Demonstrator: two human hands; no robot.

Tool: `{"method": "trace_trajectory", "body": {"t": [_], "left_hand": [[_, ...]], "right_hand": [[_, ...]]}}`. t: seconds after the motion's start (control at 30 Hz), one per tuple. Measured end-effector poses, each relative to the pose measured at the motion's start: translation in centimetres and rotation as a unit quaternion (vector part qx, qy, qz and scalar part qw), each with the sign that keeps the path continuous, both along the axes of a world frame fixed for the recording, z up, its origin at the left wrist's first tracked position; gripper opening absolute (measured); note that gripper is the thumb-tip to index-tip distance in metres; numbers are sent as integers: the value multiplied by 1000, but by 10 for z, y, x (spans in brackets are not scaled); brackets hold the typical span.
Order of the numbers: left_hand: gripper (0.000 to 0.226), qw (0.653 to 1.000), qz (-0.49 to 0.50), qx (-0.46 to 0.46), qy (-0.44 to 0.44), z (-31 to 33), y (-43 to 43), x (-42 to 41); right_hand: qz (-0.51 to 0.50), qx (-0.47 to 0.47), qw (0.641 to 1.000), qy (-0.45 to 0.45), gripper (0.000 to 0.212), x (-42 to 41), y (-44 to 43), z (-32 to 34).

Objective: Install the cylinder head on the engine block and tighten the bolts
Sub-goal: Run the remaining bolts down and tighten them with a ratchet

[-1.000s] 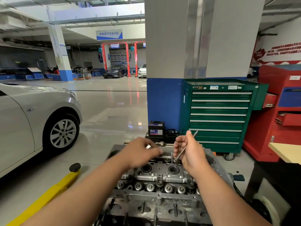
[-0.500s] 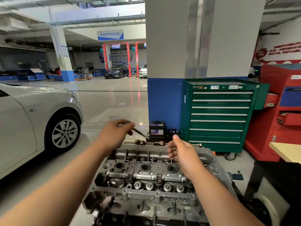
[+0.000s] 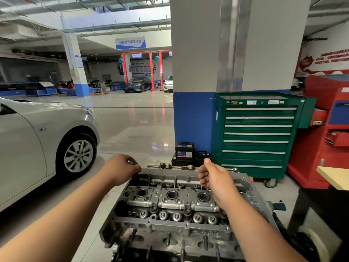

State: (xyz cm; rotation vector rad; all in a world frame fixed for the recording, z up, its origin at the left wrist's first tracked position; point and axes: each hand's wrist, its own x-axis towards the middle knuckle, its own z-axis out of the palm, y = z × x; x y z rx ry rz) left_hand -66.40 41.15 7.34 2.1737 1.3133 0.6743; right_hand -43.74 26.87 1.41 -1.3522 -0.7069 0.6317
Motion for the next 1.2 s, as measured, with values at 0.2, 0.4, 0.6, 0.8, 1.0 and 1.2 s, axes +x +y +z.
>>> {"method": "trace_trajectory", "body": {"t": [0.2, 0.4, 0.6, 0.8, 1.0, 1.2], "left_hand": [[6, 1000, 0, -12, -11, -3, -1, 5], [9, 1000, 8, -5, -29, 4, 4, 5], [9, 999, 7, -24, -42, -1, 2, 7], [6, 1000, 2, 13, -19, -3, 2, 8], [10, 998, 23, 14, -54, 5, 5, 6], [9, 999, 15, 17, -39, 1, 1, 9]], "right_hand": [[7, 3, 1000, 2, 37, -1, -1, 0], [8, 2, 1000, 6, 37, 0, -1, 1], [7, 2, 1000, 9, 37, -1, -2, 2], [11, 5, 1000, 16, 36, -3, -4, 5], [8, 3, 1000, 19, 36, -3, -4, 4], [10, 0, 1000, 21, 36, -3, -4, 4]]}}
